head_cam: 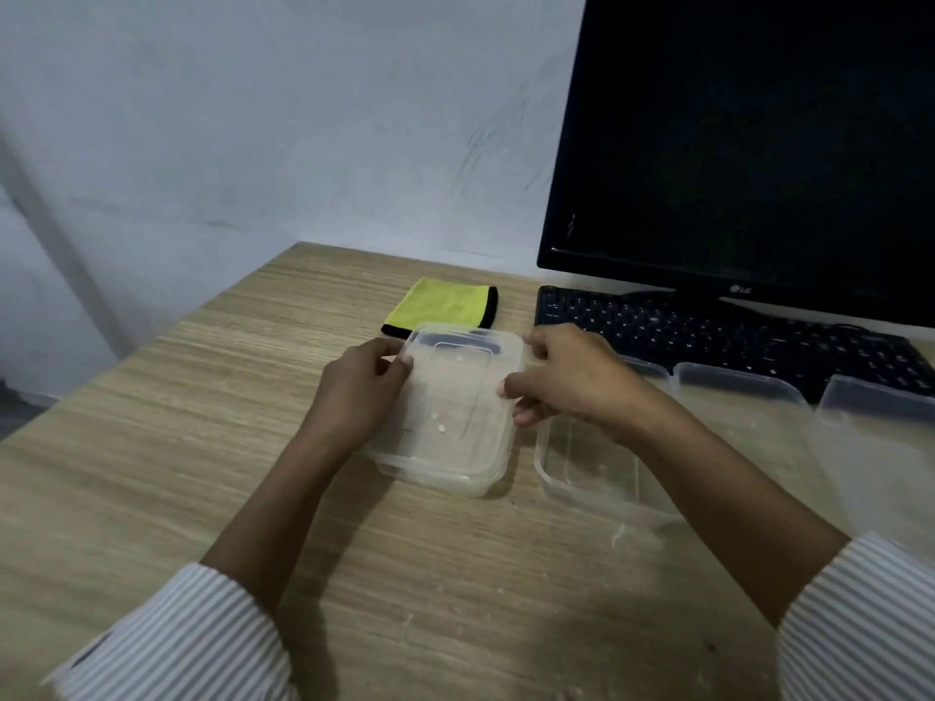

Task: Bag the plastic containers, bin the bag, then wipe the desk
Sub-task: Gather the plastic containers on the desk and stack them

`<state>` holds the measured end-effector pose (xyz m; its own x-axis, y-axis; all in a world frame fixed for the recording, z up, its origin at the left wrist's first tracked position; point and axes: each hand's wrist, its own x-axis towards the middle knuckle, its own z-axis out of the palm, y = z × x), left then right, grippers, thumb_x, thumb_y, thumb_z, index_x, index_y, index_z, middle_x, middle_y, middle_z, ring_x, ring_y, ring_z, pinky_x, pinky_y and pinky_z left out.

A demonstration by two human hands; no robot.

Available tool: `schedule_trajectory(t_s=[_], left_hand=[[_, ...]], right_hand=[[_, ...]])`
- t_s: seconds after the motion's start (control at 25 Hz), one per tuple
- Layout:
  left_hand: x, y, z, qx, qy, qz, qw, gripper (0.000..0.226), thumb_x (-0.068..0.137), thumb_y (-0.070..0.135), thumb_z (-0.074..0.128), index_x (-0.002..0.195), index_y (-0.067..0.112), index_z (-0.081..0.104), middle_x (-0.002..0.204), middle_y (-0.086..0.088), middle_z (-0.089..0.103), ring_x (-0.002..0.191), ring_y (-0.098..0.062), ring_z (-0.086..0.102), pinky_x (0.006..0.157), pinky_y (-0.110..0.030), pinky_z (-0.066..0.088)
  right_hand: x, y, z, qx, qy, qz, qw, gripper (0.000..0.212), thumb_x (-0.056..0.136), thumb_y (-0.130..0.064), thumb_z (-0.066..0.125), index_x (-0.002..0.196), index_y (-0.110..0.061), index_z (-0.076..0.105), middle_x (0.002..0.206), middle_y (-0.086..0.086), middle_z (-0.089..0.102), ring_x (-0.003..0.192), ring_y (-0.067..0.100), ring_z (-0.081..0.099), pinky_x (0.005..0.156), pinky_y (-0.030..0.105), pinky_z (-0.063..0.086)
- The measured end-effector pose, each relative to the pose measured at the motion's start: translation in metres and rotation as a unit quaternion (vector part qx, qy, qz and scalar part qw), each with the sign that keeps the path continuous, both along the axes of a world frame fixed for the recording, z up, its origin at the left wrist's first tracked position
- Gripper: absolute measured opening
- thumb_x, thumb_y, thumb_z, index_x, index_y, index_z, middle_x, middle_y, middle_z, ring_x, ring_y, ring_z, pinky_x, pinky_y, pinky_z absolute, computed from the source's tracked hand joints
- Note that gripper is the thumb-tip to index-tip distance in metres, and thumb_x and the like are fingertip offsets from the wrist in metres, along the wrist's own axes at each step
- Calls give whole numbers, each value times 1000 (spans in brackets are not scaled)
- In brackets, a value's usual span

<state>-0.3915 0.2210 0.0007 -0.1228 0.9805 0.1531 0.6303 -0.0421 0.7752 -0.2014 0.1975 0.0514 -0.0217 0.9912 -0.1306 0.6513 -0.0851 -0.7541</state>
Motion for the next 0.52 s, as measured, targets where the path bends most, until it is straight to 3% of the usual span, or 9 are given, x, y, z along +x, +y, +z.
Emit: schedule_trajectory(t_s=[0.2,0.28,0.36,0.44,0.52], left_hand=[[2,-1,-1,9,20,-21,1000,30,96,28,51,123,19,62,98,-2,63,102,-20,57,77,-24,34],[2,-2,-2,4,19,-27,999,31,96,29,50,124,21,62,100,-3,64,103,-21,57,78,-25,35],[2,-2,-3,1,14,-26,1000,31,96,31,49,124,23,61,92,1,62,93,-18,55,75,-25,35],[3,-2,-7,7,10,-20,1000,31,97,34,48,123,24,61,77,11,57,84,-14,53,71,-25,34],[4,-1,-9,16,18,-19,1000,31,97,34,47,123,24,61,75,12,55,82,-14,52,69,-25,33]], right_hand=[[0,27,0,47,-116,-1,992,25,94,-12,55,112,6,57,76,23,69,50,24,69,59,33,60],[-1,43,-5,69,-169,-7,983,20,95,-10,55,104,5,64,79,24,68,57,28,70,65,36,60],[0,55,-11,77,-202,-9,976,15,91,-12,63,98,-1,68,99,23,65,82,33,68,78,43,58],[3,64,-16,79,-197,-21,977,15,84,-23,73,94,-12,73,109,16,65,100,33,63,90,46,53],[8,68,-21,75,-175,-34,981,12,79,-31,77,86,-22,75,108,11,68,103,29,62,93,45,51]])
